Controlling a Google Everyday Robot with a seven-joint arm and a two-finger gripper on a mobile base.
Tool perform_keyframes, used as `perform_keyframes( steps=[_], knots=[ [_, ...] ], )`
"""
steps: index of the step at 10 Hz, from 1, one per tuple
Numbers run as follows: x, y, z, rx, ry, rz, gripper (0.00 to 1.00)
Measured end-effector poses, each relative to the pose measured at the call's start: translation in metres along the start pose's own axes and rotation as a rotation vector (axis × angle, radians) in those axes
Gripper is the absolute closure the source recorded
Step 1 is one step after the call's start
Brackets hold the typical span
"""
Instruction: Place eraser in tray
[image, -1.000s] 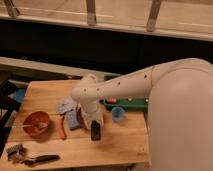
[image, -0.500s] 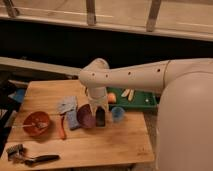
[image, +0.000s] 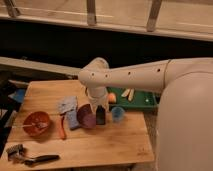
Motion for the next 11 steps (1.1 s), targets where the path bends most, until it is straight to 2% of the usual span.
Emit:
perform_keyframes(
  steps=[2,4,6,7,8,9,11],
  knots=[
    [-0.026,-0.013,-0.016,0.010,-0.050,0.018,1.00],
    [-0.066,-0.044,-0.034,-0.005,-0.100,0.057,1.00],
    [-0.093,-0.070,-0.041,-0.026,-0.121,0.105,1.00],
    [-0.108,-0.093,-0.045,-0.048,-0.133,0.143,1.00],
    [-0.115,-0.112,-0.047,-0.076,-0.136,0.174,1.00],
    [-0.122,-0.139,-0.046,-0.136,-0.148,0.214,1.00],
    [-0.119,-0.181,-0.039,-0.239,-0.160,0.288,1.00]
  ],
)
